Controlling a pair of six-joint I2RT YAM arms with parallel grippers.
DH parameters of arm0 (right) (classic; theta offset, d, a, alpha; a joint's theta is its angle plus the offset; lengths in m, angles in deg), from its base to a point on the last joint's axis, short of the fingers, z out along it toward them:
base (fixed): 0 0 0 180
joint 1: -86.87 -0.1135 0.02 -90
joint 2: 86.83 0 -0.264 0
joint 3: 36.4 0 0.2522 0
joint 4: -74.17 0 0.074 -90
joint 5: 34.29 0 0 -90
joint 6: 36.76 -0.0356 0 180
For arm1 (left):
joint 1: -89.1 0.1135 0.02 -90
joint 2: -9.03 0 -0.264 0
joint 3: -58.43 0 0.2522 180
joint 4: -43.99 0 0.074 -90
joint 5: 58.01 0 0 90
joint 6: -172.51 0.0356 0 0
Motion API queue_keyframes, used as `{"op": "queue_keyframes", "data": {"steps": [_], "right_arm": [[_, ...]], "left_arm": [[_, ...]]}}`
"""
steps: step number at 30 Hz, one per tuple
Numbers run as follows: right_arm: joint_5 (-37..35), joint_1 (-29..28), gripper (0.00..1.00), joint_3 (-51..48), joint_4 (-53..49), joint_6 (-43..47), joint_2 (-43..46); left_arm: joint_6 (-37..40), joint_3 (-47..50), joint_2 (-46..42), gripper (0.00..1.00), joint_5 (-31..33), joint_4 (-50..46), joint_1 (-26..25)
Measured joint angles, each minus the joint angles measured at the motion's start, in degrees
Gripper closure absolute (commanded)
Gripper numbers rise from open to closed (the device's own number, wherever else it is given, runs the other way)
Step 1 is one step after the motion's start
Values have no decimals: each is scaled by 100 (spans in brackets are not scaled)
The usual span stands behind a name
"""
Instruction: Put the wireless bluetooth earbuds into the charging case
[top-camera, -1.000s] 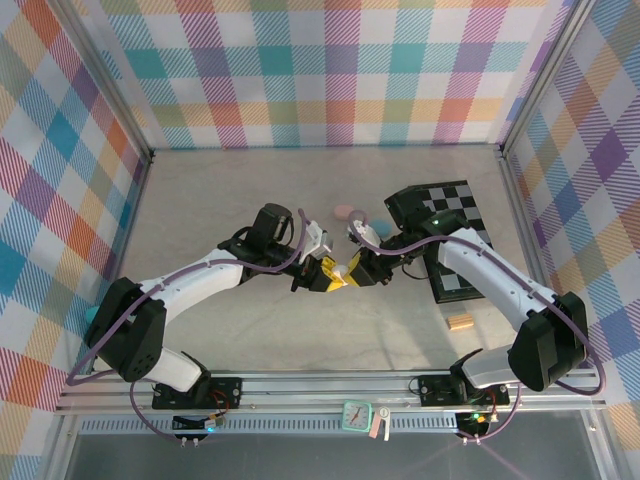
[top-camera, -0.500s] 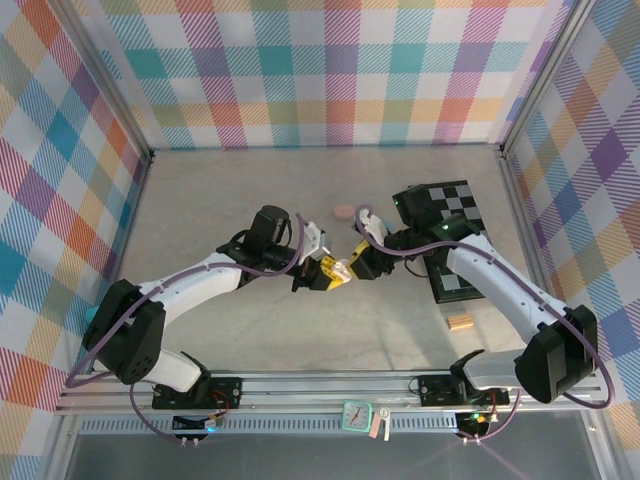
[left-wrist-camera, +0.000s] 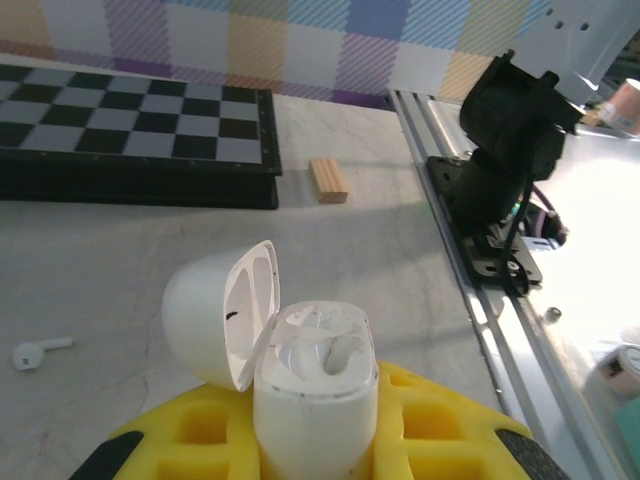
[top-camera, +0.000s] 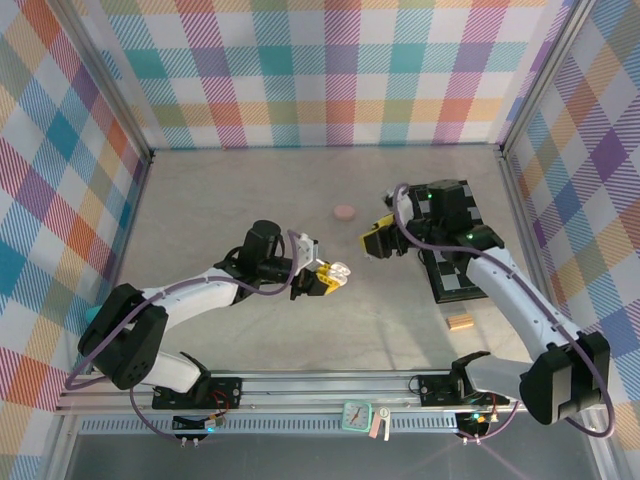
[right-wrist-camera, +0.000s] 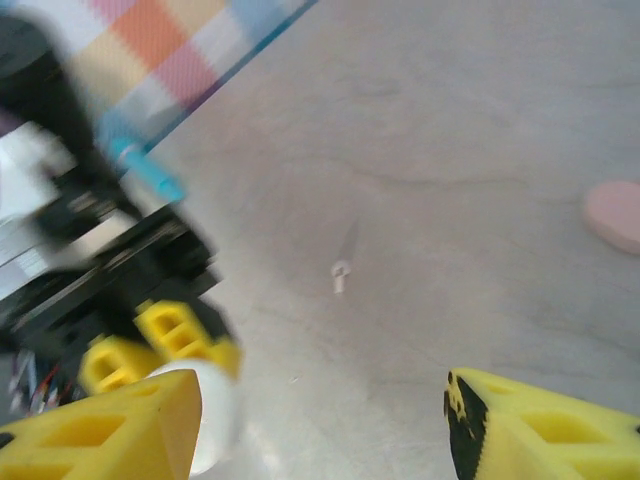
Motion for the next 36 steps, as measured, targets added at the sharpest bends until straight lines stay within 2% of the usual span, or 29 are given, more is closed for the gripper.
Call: {"op": "queue_keyframes", "data": {"steps": [5, 8, 19, 29, 36], "right_arm": [[-590, 337, 35, 83, 251, -861, -866], [-800, 345, 39, 313, 105, -1086, -1626], [-1040, 306, 48, 1237, -382, -1078, -3442], [-1182, 76, 57, 1644, -590, -874, -4238], [-1178, 26, 58, 1657, -662, -739, -4483]], "left_arm": [[-254, 374, -136, 88, 223, 807, 66], [-435, 551, -203, 87, 319, 1202, 116], [-608, 625, -299, 87, 409, 1539, 151], [-605, 625, -299, 86, 404, 1534, 151], [-605, 625, -297, 86, 402, 1493, 151]]}}
